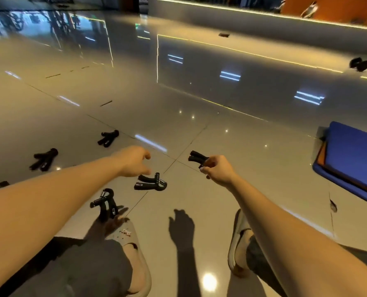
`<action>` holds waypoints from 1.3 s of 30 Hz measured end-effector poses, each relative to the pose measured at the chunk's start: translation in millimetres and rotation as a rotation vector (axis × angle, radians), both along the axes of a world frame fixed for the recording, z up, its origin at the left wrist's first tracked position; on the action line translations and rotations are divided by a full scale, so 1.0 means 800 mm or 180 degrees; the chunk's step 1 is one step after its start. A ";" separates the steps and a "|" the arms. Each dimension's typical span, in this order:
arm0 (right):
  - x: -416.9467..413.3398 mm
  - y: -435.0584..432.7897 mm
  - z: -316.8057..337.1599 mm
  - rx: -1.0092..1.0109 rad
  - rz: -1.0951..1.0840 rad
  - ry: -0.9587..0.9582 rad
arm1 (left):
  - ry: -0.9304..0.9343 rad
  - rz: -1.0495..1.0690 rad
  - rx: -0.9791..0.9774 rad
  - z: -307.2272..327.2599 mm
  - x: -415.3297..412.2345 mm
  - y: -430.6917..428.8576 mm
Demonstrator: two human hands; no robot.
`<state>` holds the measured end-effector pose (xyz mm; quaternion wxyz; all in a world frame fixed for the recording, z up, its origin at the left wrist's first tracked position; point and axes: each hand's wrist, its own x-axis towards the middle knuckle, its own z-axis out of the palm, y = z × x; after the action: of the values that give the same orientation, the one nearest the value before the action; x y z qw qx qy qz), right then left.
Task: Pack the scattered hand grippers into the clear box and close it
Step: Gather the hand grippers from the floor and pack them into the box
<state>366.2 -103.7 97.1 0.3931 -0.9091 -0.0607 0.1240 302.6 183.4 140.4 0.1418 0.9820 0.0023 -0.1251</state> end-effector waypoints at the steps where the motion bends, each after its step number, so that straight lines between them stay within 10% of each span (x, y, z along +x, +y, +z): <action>1: 0.018 0.003 -0.017 -0.0063 -0.0005 0.0036 | 0.0058 0.0028 0.0006 -0.020 0.013 0.004; 22: 0.345 0.053 -0.288 -0.1603 0.0604 -0.0105 | 0.0418 -0.0032 -0.0270 -0.364 0.204 0.067; 39: 0.316 0.042 -0.315 -0.1673 0.0565 -0.0260 | 0.0006 0.0235 -0.0600 -0.342 0.206 0.040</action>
<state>618.7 -70.2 -155.2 0.1287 -0.9752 -0.1217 0.1327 467.4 215.2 -133.3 0.2381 0.9634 0.0268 -0.1203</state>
